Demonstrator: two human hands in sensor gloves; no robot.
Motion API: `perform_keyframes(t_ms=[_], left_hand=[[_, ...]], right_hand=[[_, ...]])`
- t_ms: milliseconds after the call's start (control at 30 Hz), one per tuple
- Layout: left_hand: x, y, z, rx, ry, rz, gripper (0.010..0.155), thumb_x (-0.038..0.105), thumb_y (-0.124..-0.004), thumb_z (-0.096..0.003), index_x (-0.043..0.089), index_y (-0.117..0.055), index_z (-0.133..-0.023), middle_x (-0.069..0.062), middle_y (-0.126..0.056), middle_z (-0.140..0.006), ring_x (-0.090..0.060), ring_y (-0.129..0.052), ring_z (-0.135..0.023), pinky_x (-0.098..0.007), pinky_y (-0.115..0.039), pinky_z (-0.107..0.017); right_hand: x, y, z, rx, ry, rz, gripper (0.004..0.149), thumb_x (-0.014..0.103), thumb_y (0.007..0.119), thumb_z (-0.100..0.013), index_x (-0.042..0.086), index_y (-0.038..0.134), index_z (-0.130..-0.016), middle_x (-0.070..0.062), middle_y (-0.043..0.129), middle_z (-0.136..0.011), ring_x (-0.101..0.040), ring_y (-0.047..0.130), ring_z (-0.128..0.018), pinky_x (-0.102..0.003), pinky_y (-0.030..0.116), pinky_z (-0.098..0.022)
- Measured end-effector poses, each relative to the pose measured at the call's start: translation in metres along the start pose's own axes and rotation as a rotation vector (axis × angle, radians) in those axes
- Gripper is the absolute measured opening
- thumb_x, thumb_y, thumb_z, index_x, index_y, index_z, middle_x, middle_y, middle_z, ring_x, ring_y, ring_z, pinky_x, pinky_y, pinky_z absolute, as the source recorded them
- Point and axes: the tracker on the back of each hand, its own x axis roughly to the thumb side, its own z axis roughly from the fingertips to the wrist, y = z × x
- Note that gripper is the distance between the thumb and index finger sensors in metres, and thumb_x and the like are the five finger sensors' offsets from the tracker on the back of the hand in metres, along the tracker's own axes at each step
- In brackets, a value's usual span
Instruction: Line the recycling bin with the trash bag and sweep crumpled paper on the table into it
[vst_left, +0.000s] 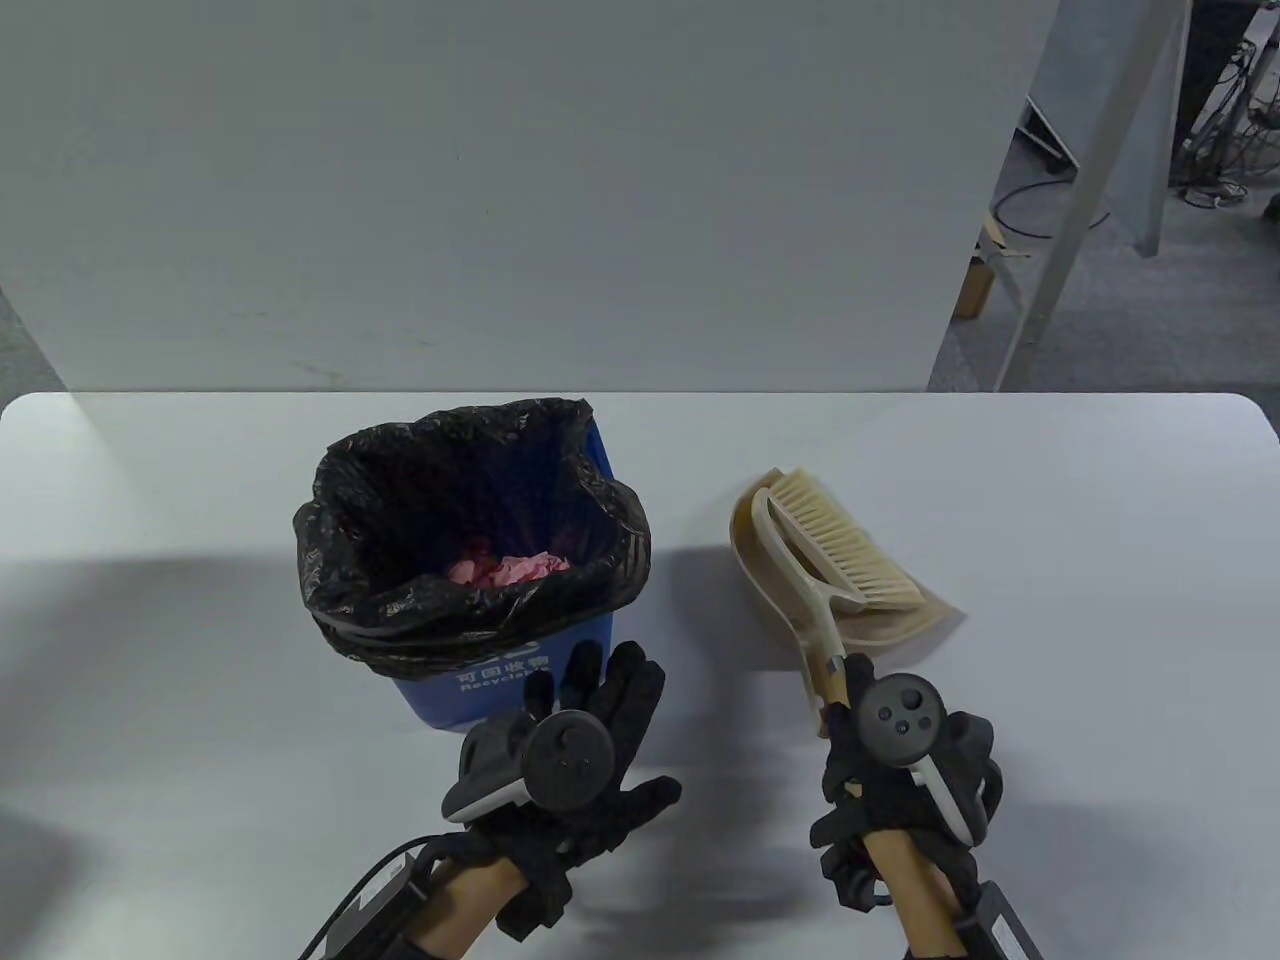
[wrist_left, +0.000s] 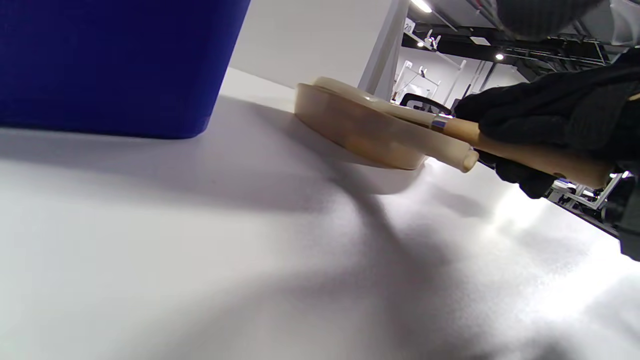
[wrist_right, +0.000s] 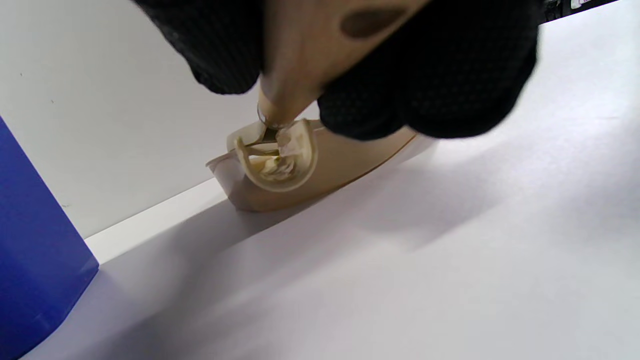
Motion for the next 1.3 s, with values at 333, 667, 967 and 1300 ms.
perform_keyframes(t_ms=[333, 667, 967, 1300], left_hand=[[-0.003, -0.002, -0.002, -0.032, 0.007, 0.068, 0.092, 0.067, -0.056, -0.0545, 0.024, -0.002, -0.114, -0.009, -0.001, -0.124, -0.043, 0.003, -0.107, -0.076, -0.013, -0.067], [-0.005, -0.002, -0.003, -0.047, 0.029, 0.093, 0.092, 0.066, -0.057, -0.0548, 0.023, -0.002, -0.114, -0.009, -0.001, -0.124, -0.044, 0.003, -0.107, -0.076, -0.013, -0.067], [-0.007, -0.001, -0.003, -0.049, 0.042, 0.094, 0.092, 0.066, -0.056, -0.0548, 0.023, -0.002, -0.114, -0.011, -0.001, -0.123, -0.045, 0.002, -0.107, -0.076, -0.013, -0.067], [-0.009, 0.001, -0.002, -0.042, 0.059, 0.076, 0.092, 0.067, -0.056, -0.0547, 0.023, -0.003, -0.115, -0.011, -0.001, -0.123, -0.044, 0.003, -0.107, -0.076, -0.013, -0.067]], right_hand=[[0.003, 0.002, -0.001, 0.027, -0.014, 0.021, 0.056, 0.029, 0.067, -0.061, 0.013, 0.051, -0.112, -0.031, 0.069, -0.094, -0.034, 0.090, -0.060, -0.048, 0.088, -0.041], [0.007, 0.006, 0.001, 0.130, -0.034, -0.001, 0.056, 0.029, 0.063, -0.062, 0.009, 0.049, -0.112, -0.035, 0.060, -0.098, -0.039, 0.086, -0.067, -0.052, 0.084, -0.047], [0.007, -0.001, 0.003, 0.126, -0.056, -0.054, 0.060, 0.036, 0.060, -0.063, 0.007, 0.047, -0.113, -0.040, 0.050, -0.104, -0.049, 0.076, -0.079, -0.063, 0.073, -0.055], [0.015, -0.017, 0.012, -0.083, -0.242, -0.173, 0.066, 0.041, 0.059, -0.062, 0.011, 0.035, -0.116, -0.040, 0.029, -0.114, -0.061, 0.050, -0.096, -0.075, 0.050, -0.064]])
